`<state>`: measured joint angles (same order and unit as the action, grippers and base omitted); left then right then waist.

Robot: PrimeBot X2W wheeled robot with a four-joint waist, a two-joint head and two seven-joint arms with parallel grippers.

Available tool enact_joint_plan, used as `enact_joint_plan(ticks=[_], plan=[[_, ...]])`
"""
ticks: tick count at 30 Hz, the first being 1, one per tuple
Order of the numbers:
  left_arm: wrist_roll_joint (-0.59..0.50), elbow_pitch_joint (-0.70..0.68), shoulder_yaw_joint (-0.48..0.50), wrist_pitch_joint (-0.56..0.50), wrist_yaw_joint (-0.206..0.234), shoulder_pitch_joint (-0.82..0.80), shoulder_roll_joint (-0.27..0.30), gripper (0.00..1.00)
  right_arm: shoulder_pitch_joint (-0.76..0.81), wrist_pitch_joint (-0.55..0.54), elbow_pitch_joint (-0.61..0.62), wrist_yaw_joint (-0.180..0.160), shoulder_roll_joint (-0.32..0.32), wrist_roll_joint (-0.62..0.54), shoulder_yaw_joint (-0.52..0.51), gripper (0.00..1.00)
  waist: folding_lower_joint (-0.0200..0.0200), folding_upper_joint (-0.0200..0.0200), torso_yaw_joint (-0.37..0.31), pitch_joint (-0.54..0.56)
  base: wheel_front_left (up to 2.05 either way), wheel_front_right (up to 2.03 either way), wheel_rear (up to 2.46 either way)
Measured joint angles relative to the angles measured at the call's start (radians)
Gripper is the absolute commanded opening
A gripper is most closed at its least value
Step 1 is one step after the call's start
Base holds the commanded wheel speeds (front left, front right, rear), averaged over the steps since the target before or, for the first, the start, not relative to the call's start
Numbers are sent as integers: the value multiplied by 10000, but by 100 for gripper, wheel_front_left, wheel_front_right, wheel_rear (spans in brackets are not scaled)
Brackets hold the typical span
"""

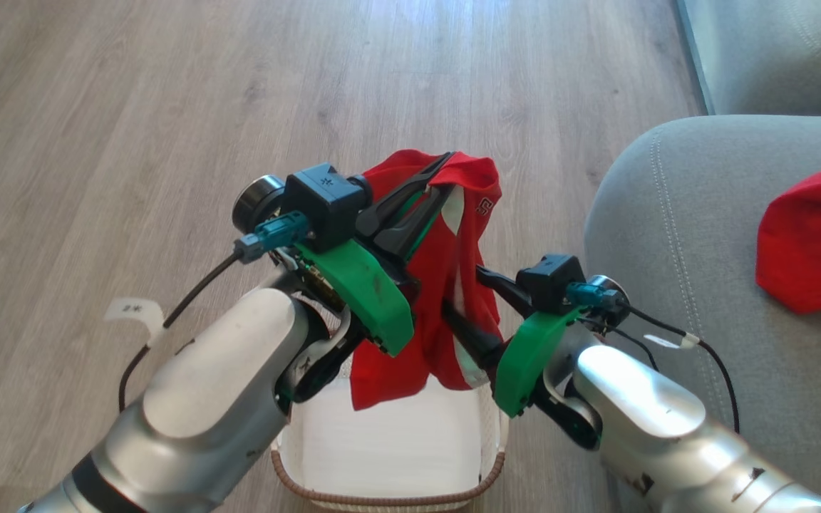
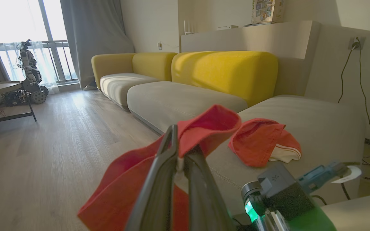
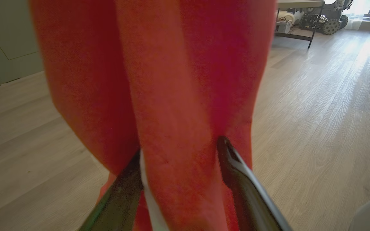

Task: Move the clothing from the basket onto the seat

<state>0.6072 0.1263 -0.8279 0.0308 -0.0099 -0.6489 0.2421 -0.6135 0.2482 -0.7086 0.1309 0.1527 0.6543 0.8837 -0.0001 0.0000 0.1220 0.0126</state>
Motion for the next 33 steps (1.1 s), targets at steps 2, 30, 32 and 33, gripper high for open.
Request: enact_joint_plan(ticks=[2, 30, 32, 33], plan=[[0, 0, -4, 0, 0, 0, 0, 0, -63, 0, -123, 0, -38, 63, 27, 0, 0, 0, 49, -2, 0, 0, 0], [284, 316, 176, 38, 512, 984, 677, 100, 1227, 40, 3682, 0, 431, -1392, -4828, 0, 0, 0, -1033, -339, 0, 0, 0], [326, 345, 132, 4, 552, 1068, 685, 100, 1399, 42, 4056, 0, 439, -1475, -5208, 0, 0, 0, -1273, -392, 0, 0, 0], [326, 345, 132, 4, 552, 1068, 685, 100, 1399, 42, 4056, 0, 439, -1475, -5208, 0, 0, 0, -1273, -392, 0, 0, 0]])
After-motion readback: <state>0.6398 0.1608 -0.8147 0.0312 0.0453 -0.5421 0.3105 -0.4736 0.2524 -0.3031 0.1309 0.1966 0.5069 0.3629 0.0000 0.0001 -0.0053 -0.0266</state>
